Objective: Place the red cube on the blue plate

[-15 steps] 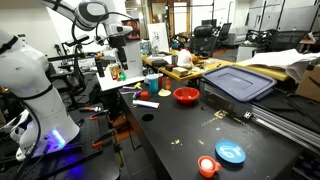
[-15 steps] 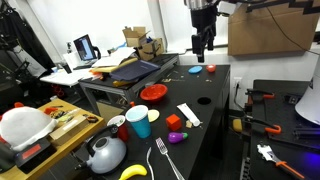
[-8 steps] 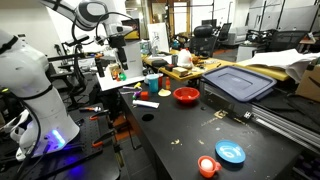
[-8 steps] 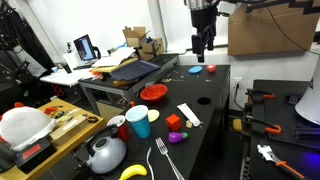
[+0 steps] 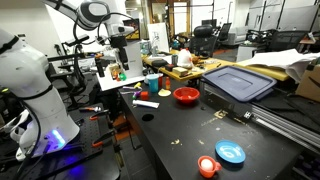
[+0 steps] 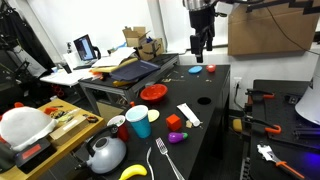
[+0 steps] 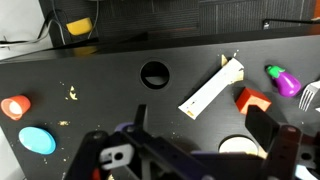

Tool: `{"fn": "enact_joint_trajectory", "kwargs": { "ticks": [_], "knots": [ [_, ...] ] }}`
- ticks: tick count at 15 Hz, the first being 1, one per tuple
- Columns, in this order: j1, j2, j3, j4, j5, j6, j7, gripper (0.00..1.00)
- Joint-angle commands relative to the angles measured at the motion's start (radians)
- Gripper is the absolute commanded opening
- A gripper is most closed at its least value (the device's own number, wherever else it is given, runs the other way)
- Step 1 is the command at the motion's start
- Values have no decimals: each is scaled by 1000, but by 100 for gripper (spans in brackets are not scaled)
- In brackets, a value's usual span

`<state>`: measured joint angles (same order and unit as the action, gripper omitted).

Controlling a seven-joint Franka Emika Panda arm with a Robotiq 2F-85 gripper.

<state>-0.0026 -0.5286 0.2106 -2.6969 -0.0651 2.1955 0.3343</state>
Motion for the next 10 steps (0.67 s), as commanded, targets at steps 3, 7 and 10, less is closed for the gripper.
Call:
{"fn": "enact_joint_trajectory", "kwargs": {
  "ticks": [3, 7, 10],
  "knots": [
    [19, 111, -28, 88, 8, -1, -36, 100],
    [45, 174, -32, 154, 36, -13, -49, 100],
    [72, 224, -31, 205, 54, -12, -64, 100]
  ]
}}
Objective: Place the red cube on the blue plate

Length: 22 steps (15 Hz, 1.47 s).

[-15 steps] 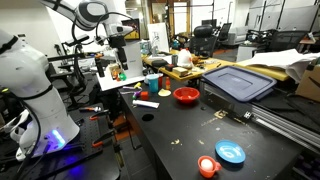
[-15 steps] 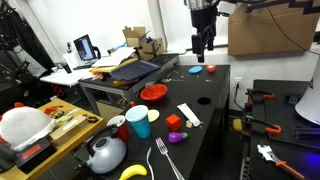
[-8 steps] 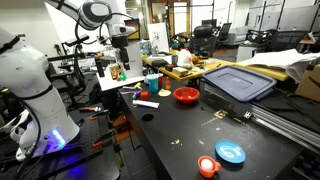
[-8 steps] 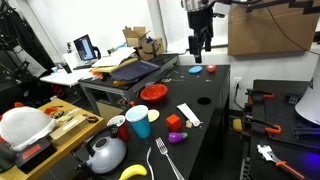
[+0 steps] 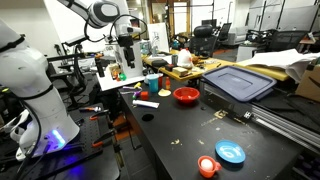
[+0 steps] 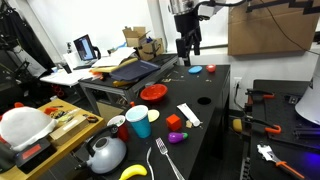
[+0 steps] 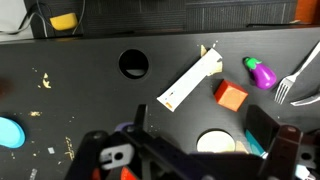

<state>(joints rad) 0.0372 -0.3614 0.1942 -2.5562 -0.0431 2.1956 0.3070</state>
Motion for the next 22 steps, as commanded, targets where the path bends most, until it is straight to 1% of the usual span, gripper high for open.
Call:
{"fn": "enact_joint_trajectory", "kwargs": {
  "ticks": [1, 7, 11, 16, 22],
  "knots": [
    [41, 73, -12, 81, 41, -9, -44, 100],
    [77, 194, -10, 189, 70, 0, -66, 100],
    [91, 270, -11, 242, 92, -1, -85, 100],
    [95, 343, -14, 281, 110, -1, -73, 100],
    [91, 410, -25, 298, 142, 14, -57, 100]
  ]
}}
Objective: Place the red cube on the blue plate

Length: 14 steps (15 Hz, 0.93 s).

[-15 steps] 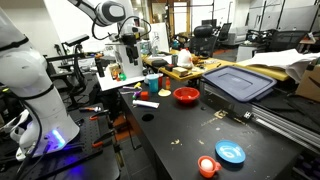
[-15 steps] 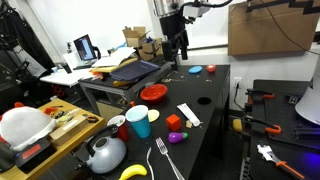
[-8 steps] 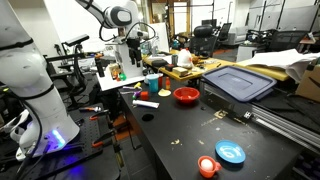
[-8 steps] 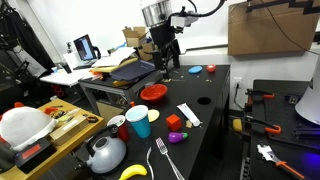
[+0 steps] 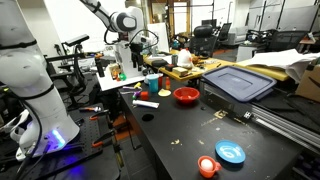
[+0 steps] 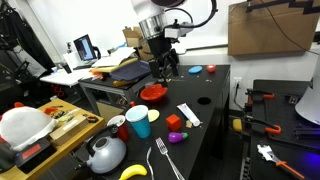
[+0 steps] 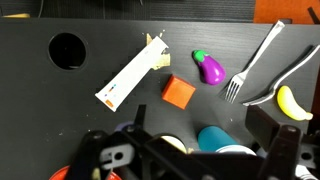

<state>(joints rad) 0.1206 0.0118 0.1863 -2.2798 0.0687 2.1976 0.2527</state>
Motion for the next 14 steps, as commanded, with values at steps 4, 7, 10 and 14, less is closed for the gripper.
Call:
{"fn": "enact_joint_trajectory", "kwargs": {
  "ticks": [4, 7, 10, 14],
  "knots": [
    [10, 86, -28, 27, 21, 46, 25, 100],
    [15, 125, -34, 31, 15, 69, 42, 100],
    [19, 154, -39, 35, 15, 85, 54, 100],
    [19, 195, -43, 39, 33, 92, 78, 100]
  ]
}}
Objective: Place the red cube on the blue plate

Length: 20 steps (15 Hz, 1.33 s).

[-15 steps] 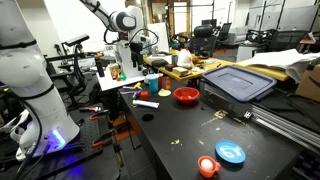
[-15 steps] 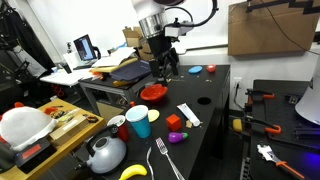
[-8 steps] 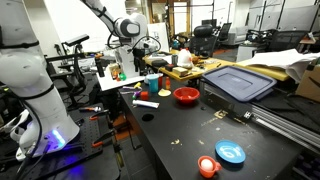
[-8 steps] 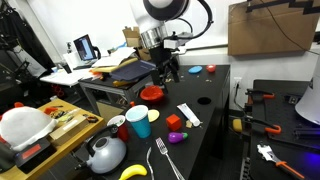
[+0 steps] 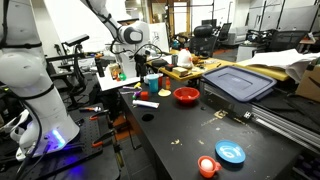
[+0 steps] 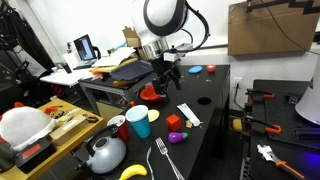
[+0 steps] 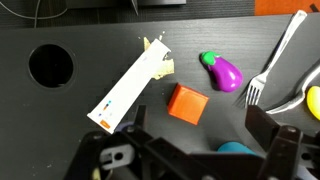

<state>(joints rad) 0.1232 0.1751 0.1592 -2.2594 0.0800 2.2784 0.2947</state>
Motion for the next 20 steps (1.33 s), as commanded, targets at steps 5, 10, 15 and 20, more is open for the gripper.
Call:
{"fn": "enact_joint_trajectory", "kwargs": {
  "ticks": [5, 10, 15, 20],
  "knots": [
    [26, 100, -19, 55, 56, 3, 98, 100],
    [47, 189, -26, 109, 101, 9, 199, 100],
    [66, 268, -47, 147, 132, 22, 257, 100],
    [85, 333, -83, 180, 118, 41, 281, 100]
  ]
}}
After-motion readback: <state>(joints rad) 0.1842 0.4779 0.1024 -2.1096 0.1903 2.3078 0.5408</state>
